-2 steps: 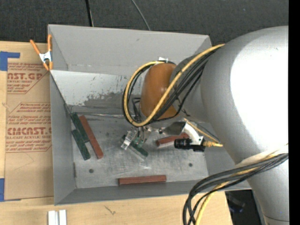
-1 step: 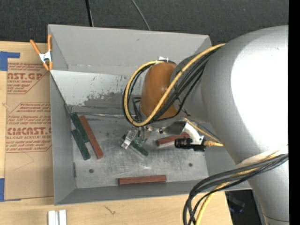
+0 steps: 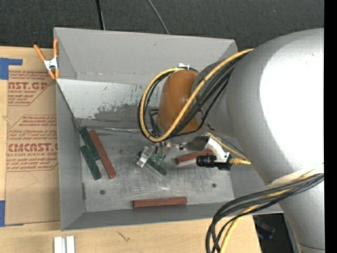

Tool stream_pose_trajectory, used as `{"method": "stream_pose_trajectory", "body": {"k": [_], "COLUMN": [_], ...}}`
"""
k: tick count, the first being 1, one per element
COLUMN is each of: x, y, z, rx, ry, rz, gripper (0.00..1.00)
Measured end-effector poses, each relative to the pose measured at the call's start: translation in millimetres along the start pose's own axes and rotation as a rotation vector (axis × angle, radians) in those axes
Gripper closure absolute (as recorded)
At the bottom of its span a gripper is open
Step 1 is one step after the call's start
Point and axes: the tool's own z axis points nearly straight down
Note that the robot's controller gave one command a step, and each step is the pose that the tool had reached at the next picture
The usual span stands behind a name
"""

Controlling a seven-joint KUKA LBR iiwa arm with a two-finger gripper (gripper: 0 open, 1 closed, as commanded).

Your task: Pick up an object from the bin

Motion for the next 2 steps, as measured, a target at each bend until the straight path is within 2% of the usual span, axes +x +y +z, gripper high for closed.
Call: {"method": "stream_pose_trajectory", "body": {"k": [2], "x": [0.3], "y": [-0.2], "z": [-19.1], "rx": [0.002], "ry": [0.001], "rz": [0.0], "gripper": [1.0]}}
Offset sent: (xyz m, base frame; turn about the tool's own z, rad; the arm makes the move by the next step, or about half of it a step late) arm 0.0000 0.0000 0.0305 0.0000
